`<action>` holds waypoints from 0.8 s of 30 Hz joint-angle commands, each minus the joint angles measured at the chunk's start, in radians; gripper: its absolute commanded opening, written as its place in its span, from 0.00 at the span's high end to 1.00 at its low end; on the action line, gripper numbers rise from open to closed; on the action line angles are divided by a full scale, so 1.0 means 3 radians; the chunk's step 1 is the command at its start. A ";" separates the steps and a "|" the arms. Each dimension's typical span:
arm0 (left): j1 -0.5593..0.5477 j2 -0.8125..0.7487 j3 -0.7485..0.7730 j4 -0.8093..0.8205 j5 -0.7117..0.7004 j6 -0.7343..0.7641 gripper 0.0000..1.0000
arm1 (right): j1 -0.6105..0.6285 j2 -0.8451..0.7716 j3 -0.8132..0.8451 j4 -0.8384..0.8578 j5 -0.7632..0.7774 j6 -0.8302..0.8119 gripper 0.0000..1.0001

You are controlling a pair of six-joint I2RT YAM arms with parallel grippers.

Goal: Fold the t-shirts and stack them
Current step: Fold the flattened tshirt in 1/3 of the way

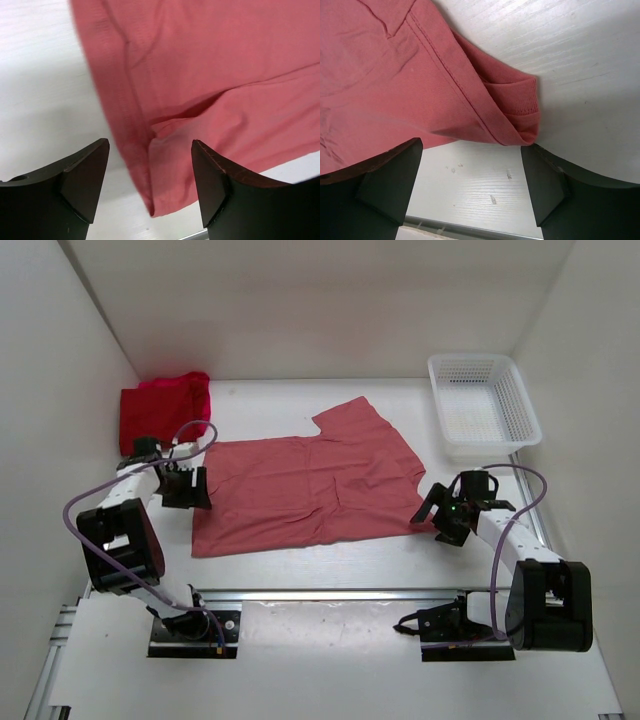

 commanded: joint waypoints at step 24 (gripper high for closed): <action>-0.0054 0.0248 0.0054 0.0322 -0.0439 -0.0280 0.98 | 0.0005 0.0437 0.0192 -0.0014 0.0332 0.0145 0.50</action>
